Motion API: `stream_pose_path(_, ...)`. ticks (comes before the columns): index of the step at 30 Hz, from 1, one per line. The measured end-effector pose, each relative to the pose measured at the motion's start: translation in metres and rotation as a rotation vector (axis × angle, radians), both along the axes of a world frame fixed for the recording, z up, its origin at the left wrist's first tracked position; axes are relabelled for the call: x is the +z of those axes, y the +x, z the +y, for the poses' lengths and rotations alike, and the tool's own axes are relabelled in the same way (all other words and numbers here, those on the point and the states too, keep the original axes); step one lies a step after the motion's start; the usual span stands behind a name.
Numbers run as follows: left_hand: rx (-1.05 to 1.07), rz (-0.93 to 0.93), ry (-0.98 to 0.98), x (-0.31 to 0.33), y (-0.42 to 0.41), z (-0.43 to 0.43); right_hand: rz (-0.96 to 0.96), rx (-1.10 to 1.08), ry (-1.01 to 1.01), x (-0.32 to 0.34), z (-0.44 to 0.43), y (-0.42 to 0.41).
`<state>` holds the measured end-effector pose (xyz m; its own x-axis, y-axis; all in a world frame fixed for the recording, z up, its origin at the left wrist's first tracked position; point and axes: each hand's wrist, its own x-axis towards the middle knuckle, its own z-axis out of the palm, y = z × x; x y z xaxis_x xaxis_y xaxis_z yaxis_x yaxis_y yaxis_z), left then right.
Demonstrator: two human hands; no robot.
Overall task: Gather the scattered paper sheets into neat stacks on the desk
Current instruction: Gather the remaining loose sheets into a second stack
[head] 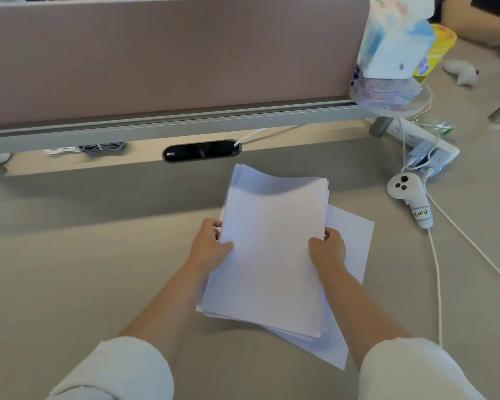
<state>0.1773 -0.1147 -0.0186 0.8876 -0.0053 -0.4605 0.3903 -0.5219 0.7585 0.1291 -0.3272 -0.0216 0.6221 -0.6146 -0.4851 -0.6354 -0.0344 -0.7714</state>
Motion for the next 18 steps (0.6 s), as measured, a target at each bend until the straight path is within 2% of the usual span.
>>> stream_pose_path(2,0.021,0.016,0.033,-0.003,0.0,0.007,0.014,0.051,-0.028,-0.005,0.006,0.002)
stream_pose_path(9,-0.062,0.04,0.384,-0.008,0.002,0.007,0.119,0.128,-0.174,-0.013,0.011,0.009)
stream_pose_path(13,-0.043,0.083,0.37,-0.006,0.005,0.003,0.115,0.118,-0.123,-0.01,0.008,0.011)
stream_pose_path(18,0.043,0.122,0.207,-0.005,0.005,0.007,0.077,0.072,-0.009,-0.005,0.007,0.007)
